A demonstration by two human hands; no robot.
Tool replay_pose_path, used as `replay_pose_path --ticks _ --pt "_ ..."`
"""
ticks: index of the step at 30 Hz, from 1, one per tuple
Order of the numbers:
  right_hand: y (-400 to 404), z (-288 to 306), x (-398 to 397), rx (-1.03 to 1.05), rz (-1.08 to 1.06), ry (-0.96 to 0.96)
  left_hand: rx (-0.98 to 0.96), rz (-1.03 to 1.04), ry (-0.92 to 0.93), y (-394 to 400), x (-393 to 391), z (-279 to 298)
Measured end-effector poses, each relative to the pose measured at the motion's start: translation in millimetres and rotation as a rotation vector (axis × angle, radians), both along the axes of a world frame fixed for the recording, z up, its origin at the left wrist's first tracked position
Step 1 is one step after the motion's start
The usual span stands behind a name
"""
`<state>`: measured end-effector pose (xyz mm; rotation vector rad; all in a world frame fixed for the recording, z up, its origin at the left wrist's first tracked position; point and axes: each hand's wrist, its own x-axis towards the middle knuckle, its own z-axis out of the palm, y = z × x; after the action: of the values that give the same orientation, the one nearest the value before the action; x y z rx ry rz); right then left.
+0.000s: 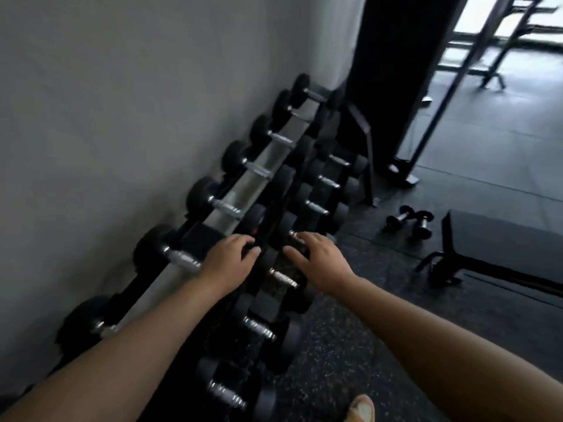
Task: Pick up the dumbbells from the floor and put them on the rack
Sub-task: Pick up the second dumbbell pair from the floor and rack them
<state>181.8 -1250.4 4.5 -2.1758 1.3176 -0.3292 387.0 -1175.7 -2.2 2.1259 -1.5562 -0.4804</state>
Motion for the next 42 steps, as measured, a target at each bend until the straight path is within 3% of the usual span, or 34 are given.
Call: replay_pose_path --ticks 8,14,24,36,42 --pt "-113.0 -23.2 -226.2 0.131 -0.295 0.095 0.136 -0.186 -0.004 -150.4 -158.8 -35.2" --pt "-176.9 -40.4 -331.8 0.194 -0.452 0.102 0.230 -0.240 0.004 -246.7 -233.2 -52.5" --pt "-335.8 -82.3 -387.6 0.290 -0.628 0.022 0.283 -0.395 -0.020 -450.2 -300.5 -100.0" --pt "-572.5 -119.5 -406.3 0.420 -0.711 0.078 0.509 -0.511 -0.069 -720.5 -347.6 -144.9" --pt "-710.6 -186.3 -450.0 0.477 -0.692 0.087 0.579 -0.515 -0.069 -855.6 -408.0 -203.3"
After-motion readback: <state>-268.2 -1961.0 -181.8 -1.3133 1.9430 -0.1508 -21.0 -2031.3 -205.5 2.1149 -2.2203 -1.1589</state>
